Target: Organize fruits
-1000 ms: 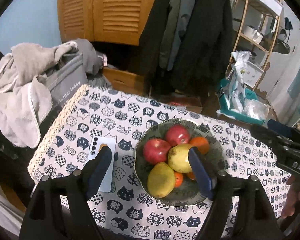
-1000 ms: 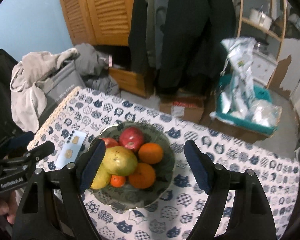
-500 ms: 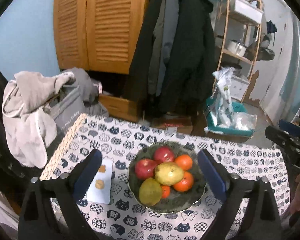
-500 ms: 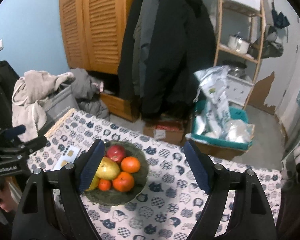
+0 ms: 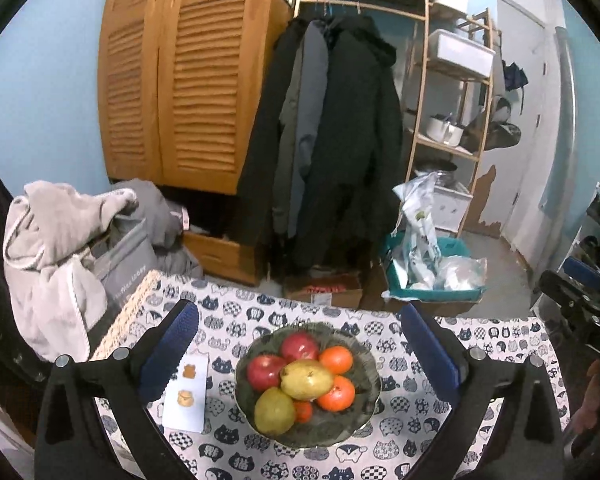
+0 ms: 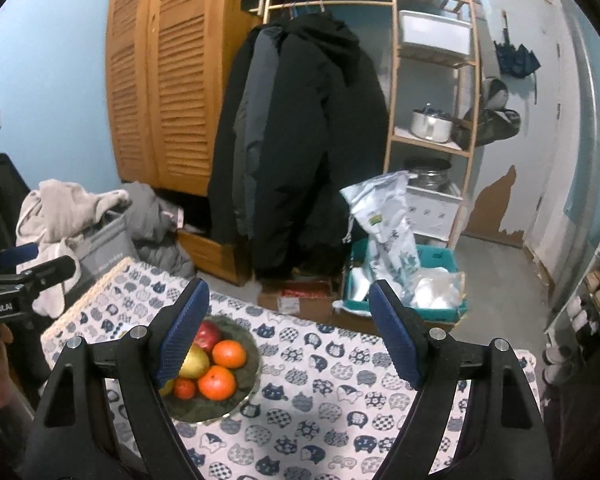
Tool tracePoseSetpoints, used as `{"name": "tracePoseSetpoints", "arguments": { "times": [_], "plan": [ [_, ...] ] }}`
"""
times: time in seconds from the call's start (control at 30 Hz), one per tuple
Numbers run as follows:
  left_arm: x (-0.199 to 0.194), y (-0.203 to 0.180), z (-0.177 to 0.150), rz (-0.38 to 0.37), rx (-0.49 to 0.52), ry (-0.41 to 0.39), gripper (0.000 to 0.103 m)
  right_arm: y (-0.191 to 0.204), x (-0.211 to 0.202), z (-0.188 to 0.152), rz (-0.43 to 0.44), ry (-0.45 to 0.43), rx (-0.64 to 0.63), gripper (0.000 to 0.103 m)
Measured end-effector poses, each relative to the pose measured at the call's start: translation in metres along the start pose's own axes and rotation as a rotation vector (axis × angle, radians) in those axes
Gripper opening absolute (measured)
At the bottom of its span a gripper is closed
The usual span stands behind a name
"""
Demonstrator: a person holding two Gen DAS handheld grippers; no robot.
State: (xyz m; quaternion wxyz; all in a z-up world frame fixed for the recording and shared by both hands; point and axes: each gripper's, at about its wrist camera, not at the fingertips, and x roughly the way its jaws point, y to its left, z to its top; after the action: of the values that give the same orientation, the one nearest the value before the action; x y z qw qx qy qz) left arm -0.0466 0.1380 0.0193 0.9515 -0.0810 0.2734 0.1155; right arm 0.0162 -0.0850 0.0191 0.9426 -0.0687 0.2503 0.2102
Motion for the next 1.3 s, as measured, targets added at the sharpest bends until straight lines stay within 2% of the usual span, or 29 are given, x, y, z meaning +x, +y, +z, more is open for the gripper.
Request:
{"name": "tracePoseSetpoints", "arguments": {
  "times": [0.3,0.43,1.3],
  "plan": [
    [-0.015,-0.015,0.006,-0.007,0.021,-0.081,0.102,-0.012,-0.008,-0.006,-0.026,-0.014,0.003,0.081],
    [-0.017,-0.021,0.007,0.006,0.042,-0.093,0.102,-0.012,-0.009,-0.008,-0.031,-0.015,0.000,0.081],
    [-0.016,-0.027,0.006,0.018,0.055,-0.086,0.102,-0.013,-0.006,-0.008,-0.042,-0.013,-0.011,0.081]
  ]
}}
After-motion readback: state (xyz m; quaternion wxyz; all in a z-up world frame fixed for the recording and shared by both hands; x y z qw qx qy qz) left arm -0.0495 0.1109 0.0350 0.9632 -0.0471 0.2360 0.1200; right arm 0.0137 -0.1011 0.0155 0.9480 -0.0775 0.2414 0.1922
